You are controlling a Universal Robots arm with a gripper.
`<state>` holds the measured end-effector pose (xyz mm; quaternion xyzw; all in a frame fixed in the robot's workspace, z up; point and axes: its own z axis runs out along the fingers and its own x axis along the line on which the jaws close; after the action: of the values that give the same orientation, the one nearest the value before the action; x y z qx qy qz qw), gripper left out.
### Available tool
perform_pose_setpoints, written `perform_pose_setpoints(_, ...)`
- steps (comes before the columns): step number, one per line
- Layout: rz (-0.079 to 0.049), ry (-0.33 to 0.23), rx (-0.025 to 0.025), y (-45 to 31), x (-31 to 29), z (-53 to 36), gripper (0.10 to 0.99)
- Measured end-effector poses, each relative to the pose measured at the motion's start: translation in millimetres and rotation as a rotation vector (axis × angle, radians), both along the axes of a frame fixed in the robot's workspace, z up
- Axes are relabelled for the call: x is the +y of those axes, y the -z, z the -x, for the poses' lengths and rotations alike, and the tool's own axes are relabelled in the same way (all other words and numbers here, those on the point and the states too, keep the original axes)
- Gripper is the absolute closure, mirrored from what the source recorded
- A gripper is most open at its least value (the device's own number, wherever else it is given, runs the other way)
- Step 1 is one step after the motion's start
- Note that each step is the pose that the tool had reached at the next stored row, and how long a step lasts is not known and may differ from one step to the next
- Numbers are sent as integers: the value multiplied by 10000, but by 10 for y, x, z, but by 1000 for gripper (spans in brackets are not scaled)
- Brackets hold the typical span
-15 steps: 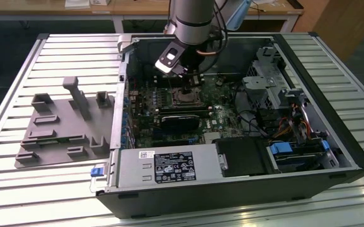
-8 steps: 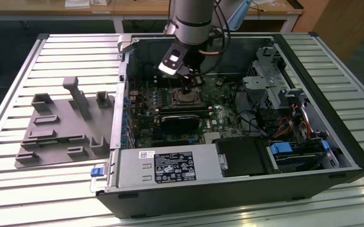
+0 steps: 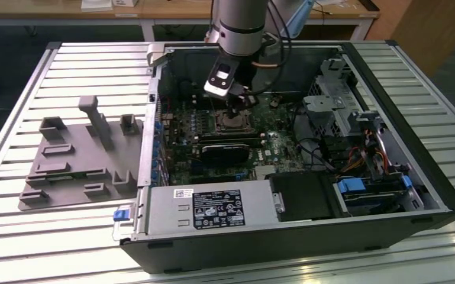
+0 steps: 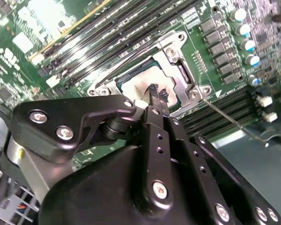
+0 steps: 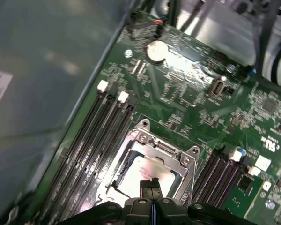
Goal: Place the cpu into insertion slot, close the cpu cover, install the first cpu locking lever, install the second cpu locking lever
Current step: 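Close the cpu cover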
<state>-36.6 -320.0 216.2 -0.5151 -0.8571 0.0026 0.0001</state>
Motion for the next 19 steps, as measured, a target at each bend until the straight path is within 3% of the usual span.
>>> perform_pose_setpoints(19, 2, -3439, 0, 17, 0, 0, 984)
